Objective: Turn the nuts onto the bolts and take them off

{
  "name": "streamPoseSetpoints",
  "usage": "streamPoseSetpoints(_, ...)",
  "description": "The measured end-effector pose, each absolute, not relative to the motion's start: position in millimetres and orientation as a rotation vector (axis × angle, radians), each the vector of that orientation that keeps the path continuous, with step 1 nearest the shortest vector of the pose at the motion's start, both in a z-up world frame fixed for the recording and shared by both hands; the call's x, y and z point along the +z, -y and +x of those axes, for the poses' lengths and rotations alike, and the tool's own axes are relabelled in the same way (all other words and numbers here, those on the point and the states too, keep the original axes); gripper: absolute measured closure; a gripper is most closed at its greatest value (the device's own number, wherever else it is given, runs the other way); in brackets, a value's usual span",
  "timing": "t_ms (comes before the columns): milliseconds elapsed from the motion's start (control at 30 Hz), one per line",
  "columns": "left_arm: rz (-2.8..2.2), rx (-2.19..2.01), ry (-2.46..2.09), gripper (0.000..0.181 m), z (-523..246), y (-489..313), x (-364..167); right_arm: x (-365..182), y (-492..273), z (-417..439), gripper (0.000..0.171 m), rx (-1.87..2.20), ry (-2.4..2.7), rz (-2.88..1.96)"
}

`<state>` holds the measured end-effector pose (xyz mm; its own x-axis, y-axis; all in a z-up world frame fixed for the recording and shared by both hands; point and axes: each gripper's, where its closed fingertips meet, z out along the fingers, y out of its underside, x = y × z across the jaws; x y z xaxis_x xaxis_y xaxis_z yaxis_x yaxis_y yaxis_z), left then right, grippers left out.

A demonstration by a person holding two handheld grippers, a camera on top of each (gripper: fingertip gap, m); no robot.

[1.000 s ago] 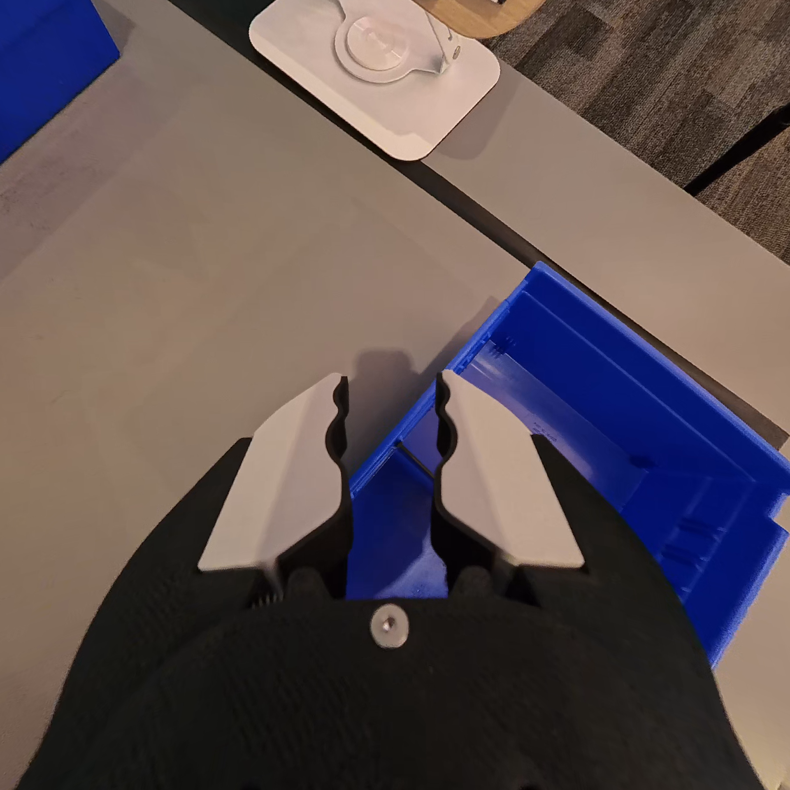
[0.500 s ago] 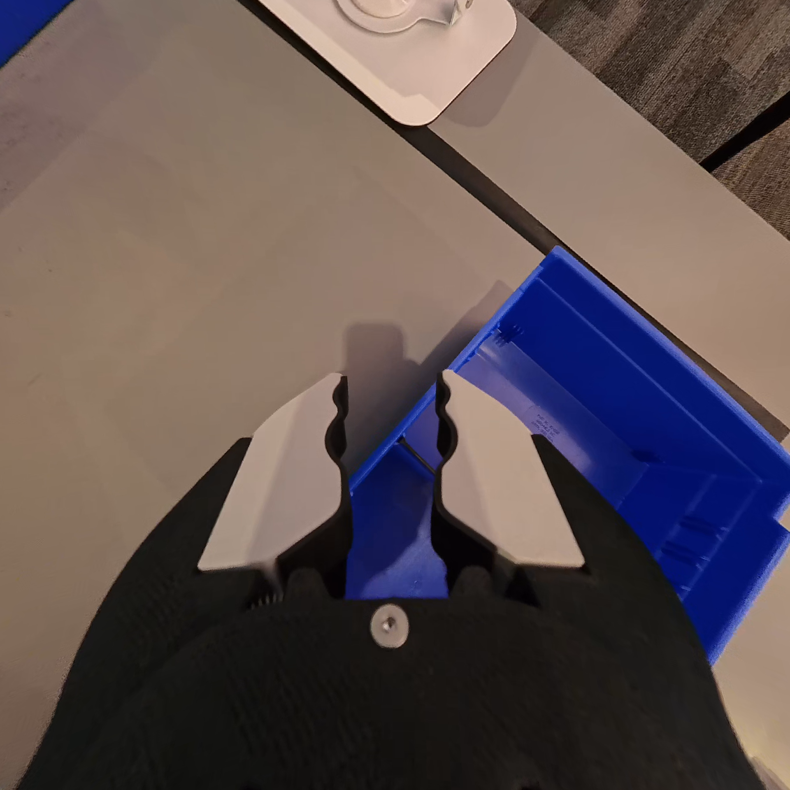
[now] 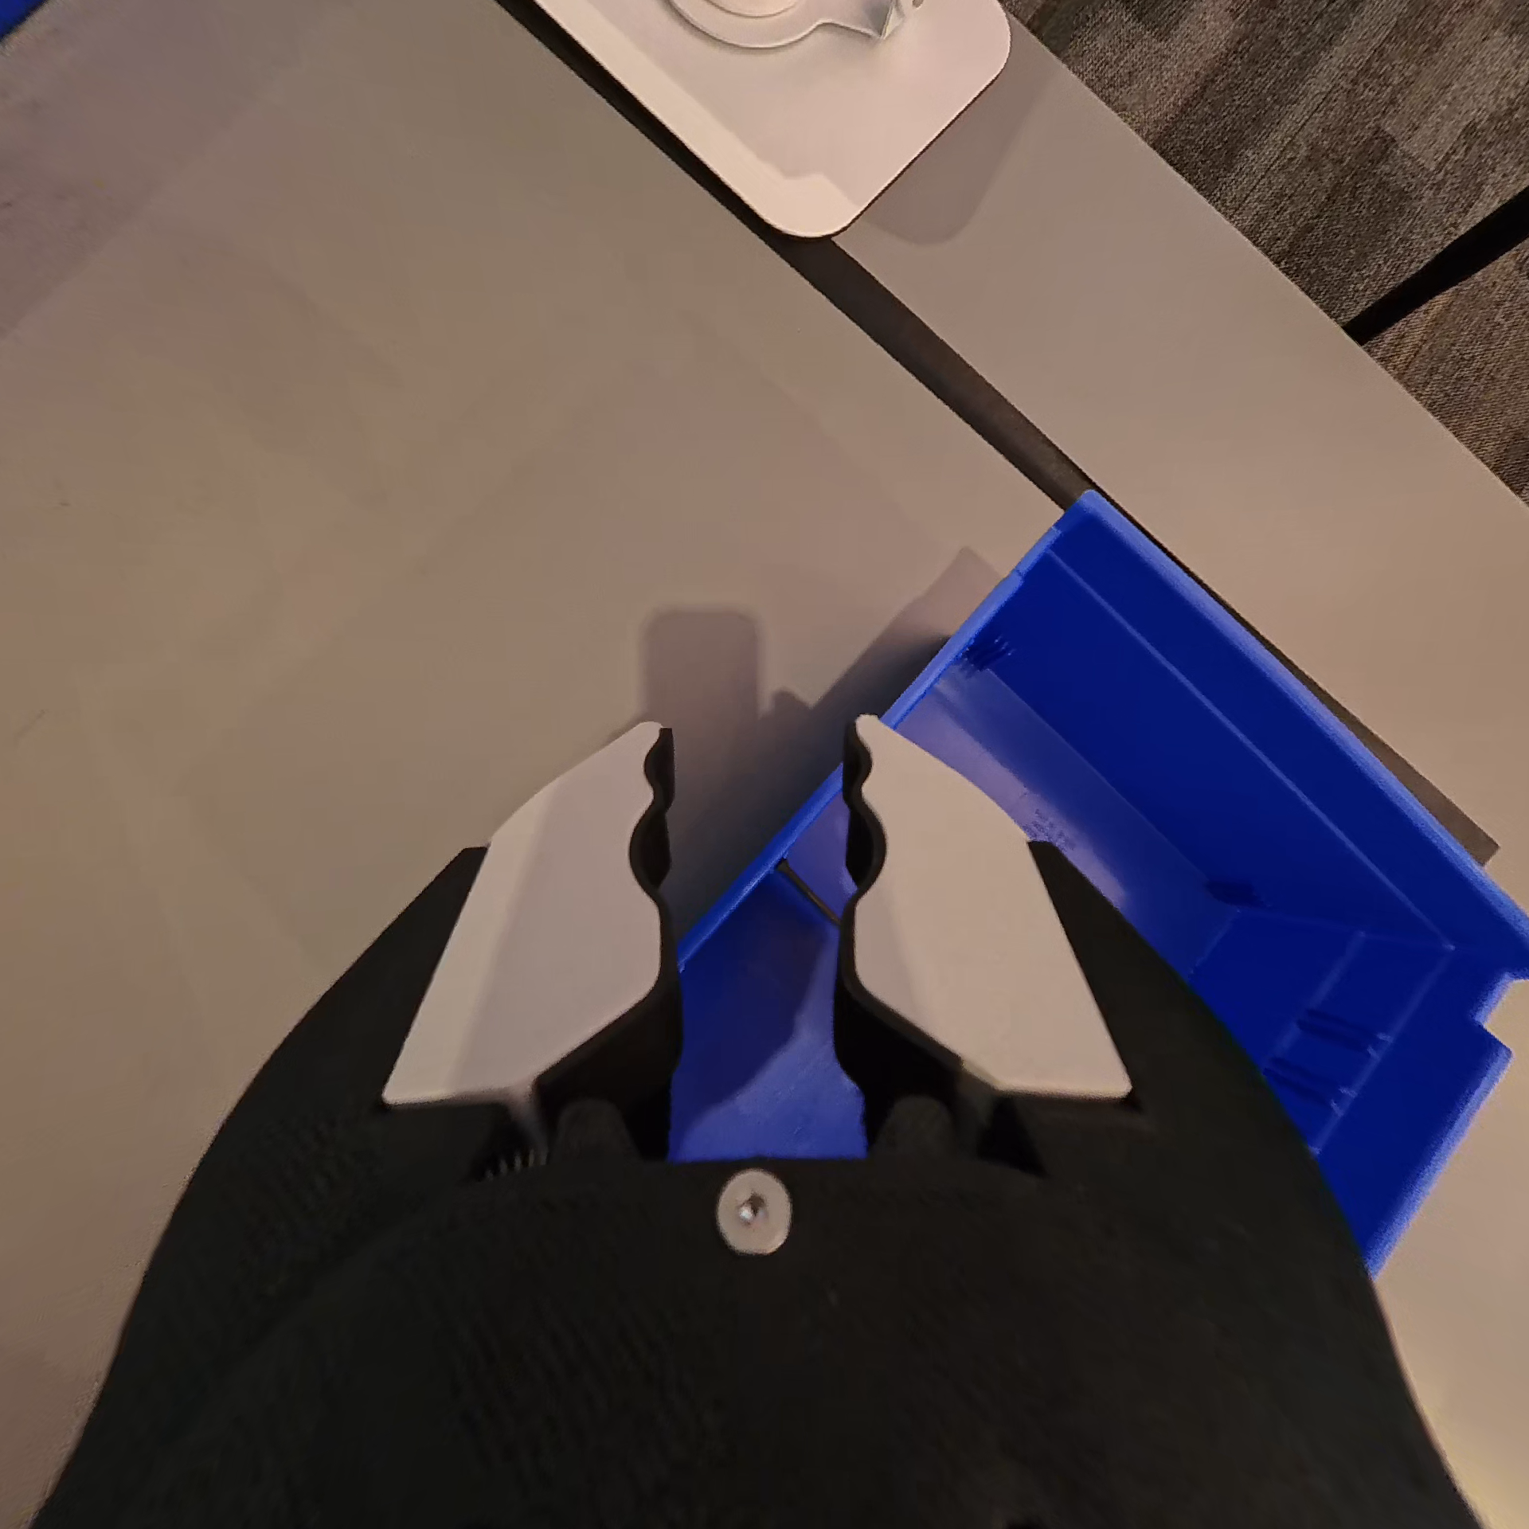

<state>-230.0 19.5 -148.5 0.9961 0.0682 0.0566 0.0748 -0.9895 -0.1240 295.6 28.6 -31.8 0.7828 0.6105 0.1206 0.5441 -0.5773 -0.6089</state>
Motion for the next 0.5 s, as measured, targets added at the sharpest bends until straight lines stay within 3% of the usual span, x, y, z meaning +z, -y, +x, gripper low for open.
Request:
streamPoseSetpoints(167, -3.029, -0.033, 0.034, 0.171, -230, -22, -154, -32, -27, 290, 0.131, 0.127, 0.883, -2.314)
streamPoseSetpoints(500, -2.919, -0.004, -0.118, 0.172, -229, -30, -124, -33, -30, 289, 0.133, 0.089, 0.898, -2.303)
